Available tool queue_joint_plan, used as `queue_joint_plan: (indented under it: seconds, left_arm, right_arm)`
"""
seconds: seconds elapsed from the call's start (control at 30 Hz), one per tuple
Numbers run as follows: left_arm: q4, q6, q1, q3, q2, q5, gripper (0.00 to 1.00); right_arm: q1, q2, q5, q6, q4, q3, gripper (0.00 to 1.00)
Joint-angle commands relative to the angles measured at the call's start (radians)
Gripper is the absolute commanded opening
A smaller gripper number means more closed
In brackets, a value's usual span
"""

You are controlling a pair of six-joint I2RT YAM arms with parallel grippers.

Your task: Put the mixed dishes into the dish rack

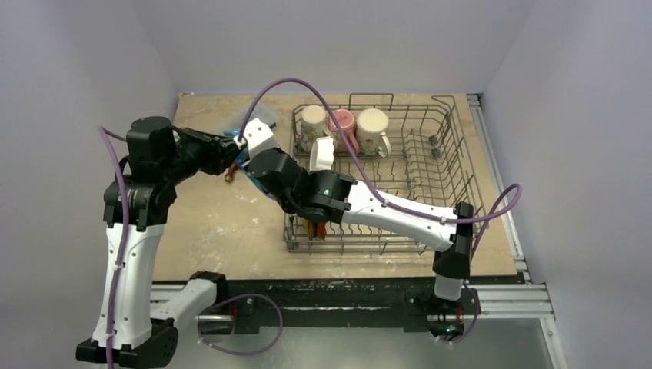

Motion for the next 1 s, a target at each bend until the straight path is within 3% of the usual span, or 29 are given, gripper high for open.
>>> queue_joint_plan:
  seconds: [0.0,0.03,0.23,0.33,0.4,0.57,0.8,0.97]
  left_arm:
    - [0.167,-0.053,-0.020,0.007,-0.032,0.040,0.00]
    - [0.169,-0.054,-0.024,0.004,-0.031,0.039,0.00]
    - [0.127,-0.031,-0.033,0.018,-0.016,0.040,0.00]
    - [0.163,-0.021,-0.033,-0.019,-0.032,0.062,0.27]
    - [0.183,-0.014,-0.033,-0.041,-0.040,0.081,0.46]
    - [0.224,0.031,-0.032,-0.022,-0.019,0.129,0.67]
    - [0.098,0.259,-0.032,0.192,0.066,0.135,0.72]
    - [0.084,0.360,-0.024,0.251,0.095,0.172,0.73]
  right_arm:
    - [0.004,-0.006,0.045,-0.014,0.033,0.077,0.04]
    - [0.004,-0.006,0.042,-0.012,0.034,0.082,0.00]
    - [0.004,-0.022,-0.053,0.040,0.005,0.124,0.00]
    - [-0.007,-0.076,-0.116,0.061,0.061,0.060,0.00]
    - [-0.037,-0.110,-0.238,0.086,0.073,0.036,0.00]
    - [-0.159,-0.140,-0.507,0.233,0.026,0.035,0.00]
    - [-0.298,-0.218,-0.741,0.388,0.084,-0.084,0.00]
    - [-0.412,-0.244,-0.904,0.508,0.128,-0.166,0.00]
